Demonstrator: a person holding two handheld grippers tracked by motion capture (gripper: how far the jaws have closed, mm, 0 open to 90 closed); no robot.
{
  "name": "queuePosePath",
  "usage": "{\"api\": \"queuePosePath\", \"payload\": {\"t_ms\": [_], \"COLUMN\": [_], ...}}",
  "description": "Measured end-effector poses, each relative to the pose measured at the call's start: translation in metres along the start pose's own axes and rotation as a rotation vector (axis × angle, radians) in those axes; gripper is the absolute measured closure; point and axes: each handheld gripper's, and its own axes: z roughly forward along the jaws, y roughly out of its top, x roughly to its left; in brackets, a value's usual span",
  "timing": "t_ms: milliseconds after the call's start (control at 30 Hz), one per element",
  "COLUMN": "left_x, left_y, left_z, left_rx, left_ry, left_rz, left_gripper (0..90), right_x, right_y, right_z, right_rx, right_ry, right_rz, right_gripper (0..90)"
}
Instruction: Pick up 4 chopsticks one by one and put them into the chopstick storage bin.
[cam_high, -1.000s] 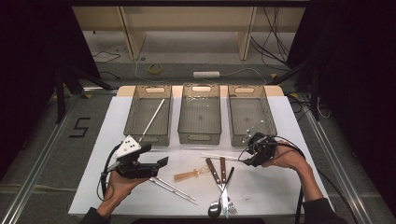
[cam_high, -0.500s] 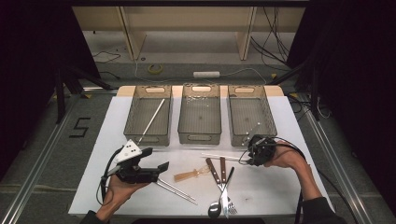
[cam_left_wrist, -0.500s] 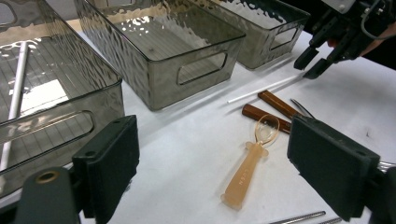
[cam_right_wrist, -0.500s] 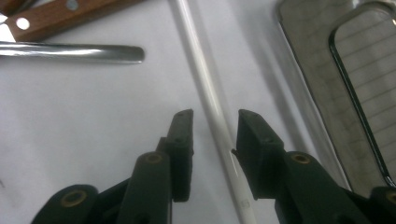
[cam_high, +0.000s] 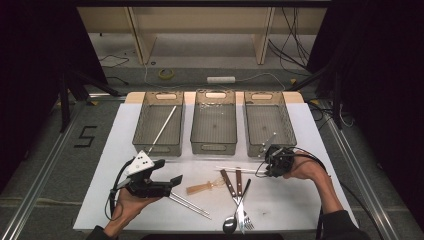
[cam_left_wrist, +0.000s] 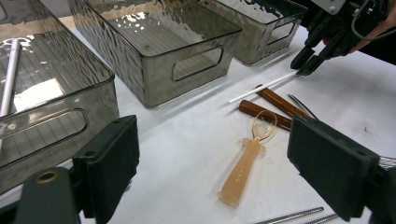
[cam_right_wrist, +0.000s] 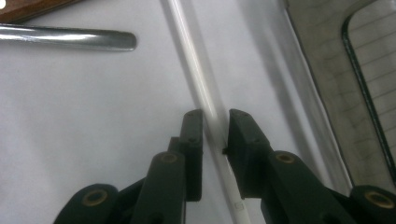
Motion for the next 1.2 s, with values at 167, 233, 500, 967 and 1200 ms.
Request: {"api": "queuePosePath", "payload": {"t_ms": [167,233,500,967,1200], "left_x": [0.0,-0.001,-0.001,-0.002,-0.003], "left_y": [0.0,0.0,0.0,0.0,0.0], "left_z": [0.0,0.001,0.001,0.001,0.002], "left_rx": [0.006,0.004,0.011,0.014,0.014], "left_ry": [-0.002,-0.002,-0.004,-0.003,-0.004], "left_rz": [0.004,0.0,0.005,0.017,0.02], "left_gripper": [16.4,16.4,16.3,16.4,16.4], "right_x": [0.002,0.003,0.007,0.008,0.01], "right_y": [0.002,0.002,0.004,0.003,0.004], "right_z": [0.002,0.003,0.004,-0.002,-0.014], "right_rx": [0.015,0.018,0.027,0.01,-0.036], "right_ry": [-0.011,-0.016,-0.021,-0.027,-0.046], "right_rz": [-0.016,-0.025,-0.061,-0.128,-0.132], "right_gripper": [77.1,77.7,82.2,85.2,85.3]}}
